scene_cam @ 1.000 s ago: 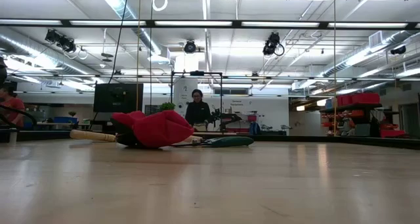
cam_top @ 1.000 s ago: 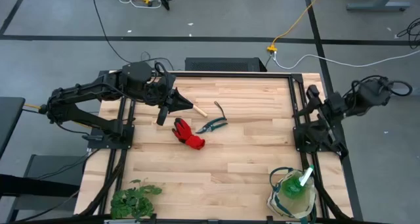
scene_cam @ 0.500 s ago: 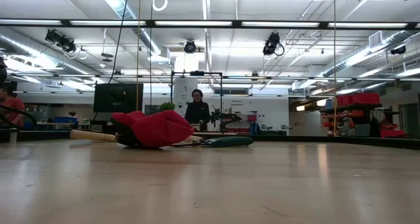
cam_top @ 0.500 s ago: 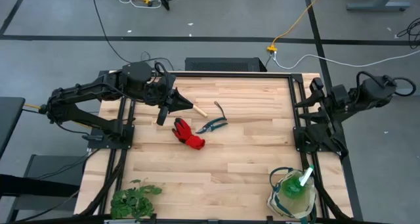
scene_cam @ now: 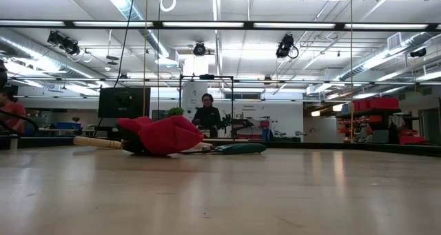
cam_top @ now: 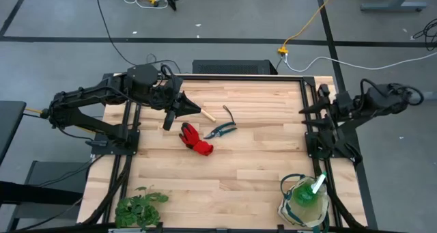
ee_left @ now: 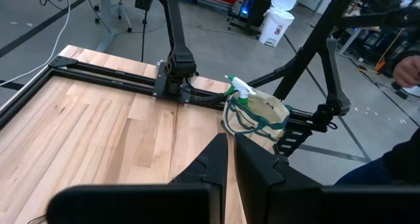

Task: Pick & Place Garden tools in Gardening bag
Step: Put the trowel into the gardening bag

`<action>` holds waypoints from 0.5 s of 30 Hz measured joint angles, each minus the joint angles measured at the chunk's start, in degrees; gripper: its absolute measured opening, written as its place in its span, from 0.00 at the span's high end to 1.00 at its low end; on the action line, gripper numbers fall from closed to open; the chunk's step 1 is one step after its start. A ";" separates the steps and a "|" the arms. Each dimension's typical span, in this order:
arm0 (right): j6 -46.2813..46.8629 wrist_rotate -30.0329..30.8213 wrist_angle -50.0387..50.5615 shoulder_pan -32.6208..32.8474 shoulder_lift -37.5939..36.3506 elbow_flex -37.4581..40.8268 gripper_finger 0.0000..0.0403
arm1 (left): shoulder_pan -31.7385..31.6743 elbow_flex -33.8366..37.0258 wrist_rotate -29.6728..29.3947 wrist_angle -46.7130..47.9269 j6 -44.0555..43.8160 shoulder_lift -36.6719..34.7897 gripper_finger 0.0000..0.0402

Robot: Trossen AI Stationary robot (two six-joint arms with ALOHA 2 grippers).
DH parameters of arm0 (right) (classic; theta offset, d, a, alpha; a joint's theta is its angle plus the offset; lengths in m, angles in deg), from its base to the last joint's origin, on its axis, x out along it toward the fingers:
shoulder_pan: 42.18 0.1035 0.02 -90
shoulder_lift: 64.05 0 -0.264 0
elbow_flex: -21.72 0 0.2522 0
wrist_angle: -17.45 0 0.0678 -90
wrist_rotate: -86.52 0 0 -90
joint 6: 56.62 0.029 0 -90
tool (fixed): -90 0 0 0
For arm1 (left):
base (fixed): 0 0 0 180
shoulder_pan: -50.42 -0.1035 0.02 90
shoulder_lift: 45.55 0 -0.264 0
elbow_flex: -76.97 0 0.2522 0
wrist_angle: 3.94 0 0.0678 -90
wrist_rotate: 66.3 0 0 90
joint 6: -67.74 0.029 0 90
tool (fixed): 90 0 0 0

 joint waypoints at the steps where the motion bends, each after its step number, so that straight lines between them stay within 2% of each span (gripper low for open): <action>1: 0.27 -0.13 -2.39 -0.01 -0.09 1.26 0.63 | 0.00 0.00 0.00 -0.01 0.01 0.00 0.93; 6: 0.32 -2.84 -15.57 -0.11 -0.22 7.81 0.63 | 0.00 0.00 0.00 0.00 0.00 0.00 0.93; 15: 2.32 -9.73 -28.23 -4.63 -0.05 15.31 0.63 | 0.02 0.00 0.00 0.00 -0.02 0.00 0.93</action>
